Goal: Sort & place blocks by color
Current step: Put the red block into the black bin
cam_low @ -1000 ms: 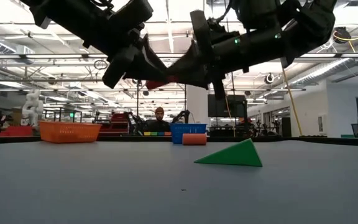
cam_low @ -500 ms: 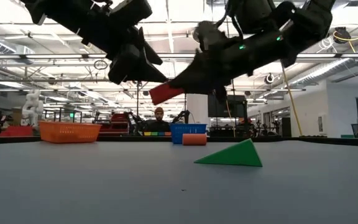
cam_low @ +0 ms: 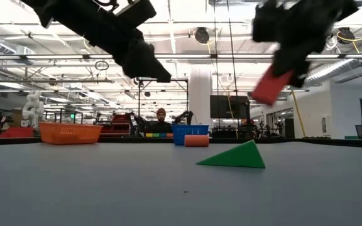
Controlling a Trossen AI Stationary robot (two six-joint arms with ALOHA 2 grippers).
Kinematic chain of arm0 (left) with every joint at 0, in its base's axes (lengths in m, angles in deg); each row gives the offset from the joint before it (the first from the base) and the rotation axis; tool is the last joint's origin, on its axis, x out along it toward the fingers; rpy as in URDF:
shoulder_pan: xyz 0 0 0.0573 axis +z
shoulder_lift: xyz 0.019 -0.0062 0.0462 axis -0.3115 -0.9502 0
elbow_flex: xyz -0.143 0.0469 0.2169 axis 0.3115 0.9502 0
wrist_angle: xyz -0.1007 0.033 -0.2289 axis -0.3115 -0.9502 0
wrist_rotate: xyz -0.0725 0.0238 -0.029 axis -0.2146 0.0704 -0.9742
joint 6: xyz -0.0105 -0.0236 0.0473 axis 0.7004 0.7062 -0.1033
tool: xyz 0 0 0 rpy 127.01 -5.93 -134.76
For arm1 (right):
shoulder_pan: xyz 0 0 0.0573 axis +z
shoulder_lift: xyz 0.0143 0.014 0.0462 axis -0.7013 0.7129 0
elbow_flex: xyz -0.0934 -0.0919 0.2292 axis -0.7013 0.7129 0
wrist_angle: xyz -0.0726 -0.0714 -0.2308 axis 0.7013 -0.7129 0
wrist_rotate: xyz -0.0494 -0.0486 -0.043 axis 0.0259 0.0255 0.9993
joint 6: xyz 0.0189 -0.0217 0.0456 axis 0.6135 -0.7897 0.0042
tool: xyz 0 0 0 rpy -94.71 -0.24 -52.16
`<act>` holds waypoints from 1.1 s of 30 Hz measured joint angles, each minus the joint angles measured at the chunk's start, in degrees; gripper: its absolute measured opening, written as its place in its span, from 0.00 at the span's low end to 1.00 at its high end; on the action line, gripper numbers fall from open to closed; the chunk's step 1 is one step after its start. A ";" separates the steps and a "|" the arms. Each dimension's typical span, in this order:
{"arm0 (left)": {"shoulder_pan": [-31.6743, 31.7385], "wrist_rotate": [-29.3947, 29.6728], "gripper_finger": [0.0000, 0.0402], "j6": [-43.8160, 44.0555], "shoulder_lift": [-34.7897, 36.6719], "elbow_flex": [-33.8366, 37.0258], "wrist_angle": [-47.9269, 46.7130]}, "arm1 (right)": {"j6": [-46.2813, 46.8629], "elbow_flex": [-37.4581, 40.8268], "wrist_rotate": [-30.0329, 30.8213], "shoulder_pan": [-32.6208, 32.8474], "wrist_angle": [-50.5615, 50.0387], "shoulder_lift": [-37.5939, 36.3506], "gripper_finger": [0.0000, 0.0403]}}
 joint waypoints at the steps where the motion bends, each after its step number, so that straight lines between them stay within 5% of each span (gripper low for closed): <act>1: 0.41 0.01 0.67 0.56 0.00 0.00 1.07 | 2.01 0.00 -1.13 0.91 -1.34 -1.06 0.12; 14: 6.02 -7.70 0.56 10.20 0.00 0.00 5.78 | 27.10 0.00 -14.56 17.03 -12.64 -7.06 0.12; 26: 5.80 -8.19 0.56 11.75 0.00 0.02 0.85 | 46.03 0.00 -14.85 30.44 -18.88 -8.29 0.15; 33: 6.75 -8.19 0.56 11.52 0.00 0.02 0.85 | 57.23 0.00 -20.86 35.51 -24.31 -8.29 0.14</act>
